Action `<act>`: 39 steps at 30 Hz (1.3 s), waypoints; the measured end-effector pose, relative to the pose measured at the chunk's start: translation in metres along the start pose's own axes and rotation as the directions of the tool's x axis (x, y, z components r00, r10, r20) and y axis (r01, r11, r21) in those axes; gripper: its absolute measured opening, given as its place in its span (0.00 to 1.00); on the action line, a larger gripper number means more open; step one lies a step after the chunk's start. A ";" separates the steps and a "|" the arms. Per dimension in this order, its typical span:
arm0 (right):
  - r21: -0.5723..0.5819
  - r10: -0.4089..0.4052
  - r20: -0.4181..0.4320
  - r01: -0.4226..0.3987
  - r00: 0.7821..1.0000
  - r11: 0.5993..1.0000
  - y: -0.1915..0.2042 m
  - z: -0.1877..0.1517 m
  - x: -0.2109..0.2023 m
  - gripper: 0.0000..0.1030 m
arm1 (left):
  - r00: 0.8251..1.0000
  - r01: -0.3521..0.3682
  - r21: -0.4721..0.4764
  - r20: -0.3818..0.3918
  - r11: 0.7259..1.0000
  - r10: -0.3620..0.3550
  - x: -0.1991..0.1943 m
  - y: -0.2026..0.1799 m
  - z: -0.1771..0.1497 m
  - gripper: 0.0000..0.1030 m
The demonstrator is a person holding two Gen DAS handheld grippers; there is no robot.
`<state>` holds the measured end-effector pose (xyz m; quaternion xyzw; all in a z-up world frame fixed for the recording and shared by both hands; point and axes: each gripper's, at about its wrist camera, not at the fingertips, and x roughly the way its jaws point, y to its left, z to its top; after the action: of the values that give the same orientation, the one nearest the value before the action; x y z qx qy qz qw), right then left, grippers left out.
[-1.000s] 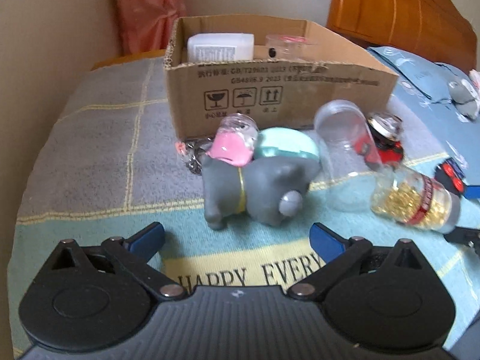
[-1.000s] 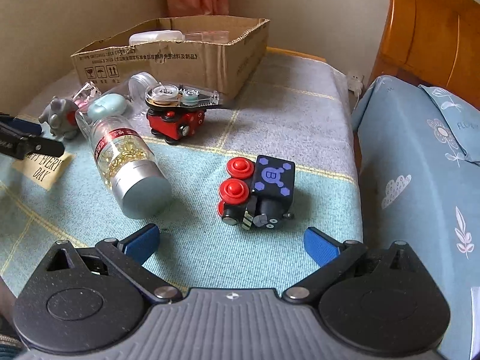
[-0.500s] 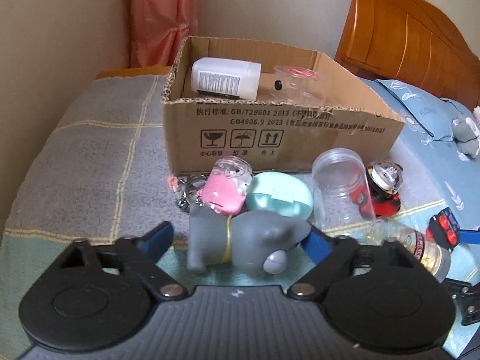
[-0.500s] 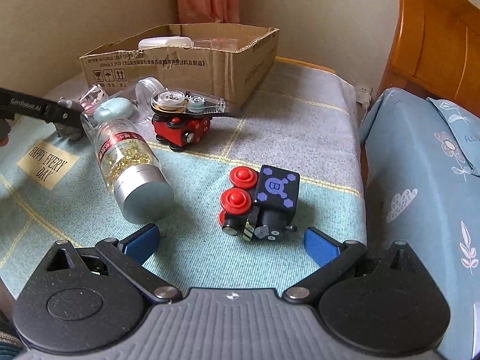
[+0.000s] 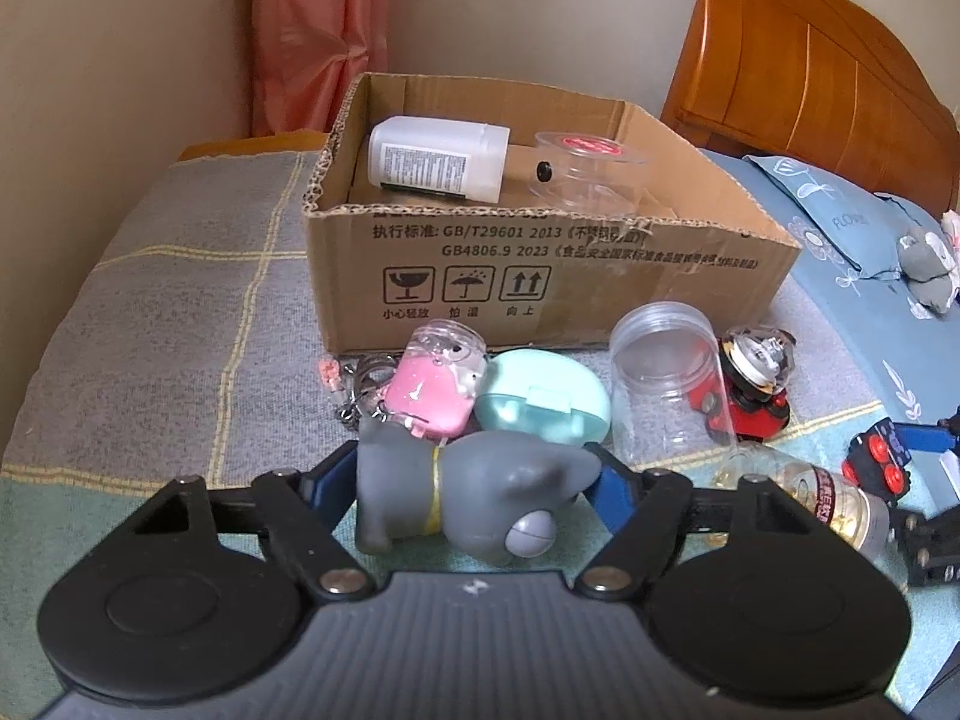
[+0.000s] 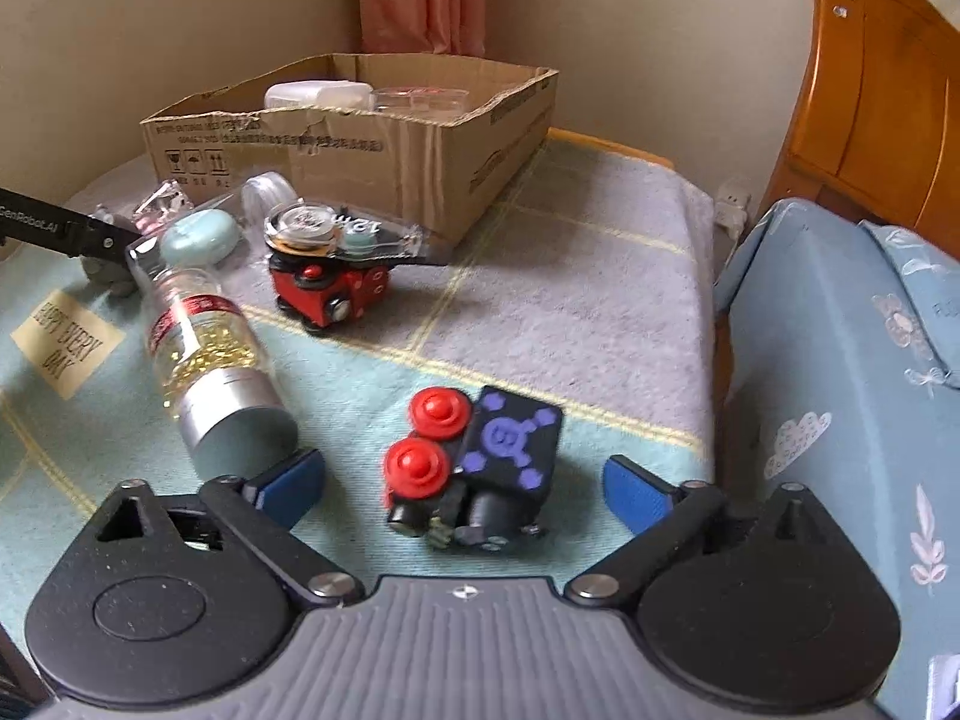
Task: Organize rigid objects
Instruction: 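Grasp the gray elephant toy with the left tool while the right tool grasps the black red-button block, then carry the elephant and block to the box and open both tools to drop them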
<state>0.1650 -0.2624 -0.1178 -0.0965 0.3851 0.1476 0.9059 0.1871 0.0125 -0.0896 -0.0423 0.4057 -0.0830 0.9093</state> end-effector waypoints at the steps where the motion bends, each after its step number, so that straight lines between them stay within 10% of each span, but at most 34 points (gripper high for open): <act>1: 0.007 -0.009 0.004 0.009 1.000 1.000 -0.002 0.000 0.000 0.89 | 1.000 -0.001 0.001 0.001 1.000 0.001 0.000 0.000 0.000 0.74; 13: 0.068 -0.029 0.003 0.029 1.000 0.997 0.004 0.005 -0.004 0.55 | 1.000 -0.013 0.008 0.002 1.000 0.013 -0.003 -0.001 0.000 0.73; 39: -0.028 0.003 0.020 -0.003 1.000 1.000 0.015 0.039 -0.057 0.55 | 0.997 0.071 0.257 -0.060 0.964 -0.058 -0.062 -0.002 0.028 0.71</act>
<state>0.1485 -0.2481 -0.0507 -0.1072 0.3742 0.1553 0.9080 0.1666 0.0221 -0.0255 0.0659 0.4133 -0.1659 0.8929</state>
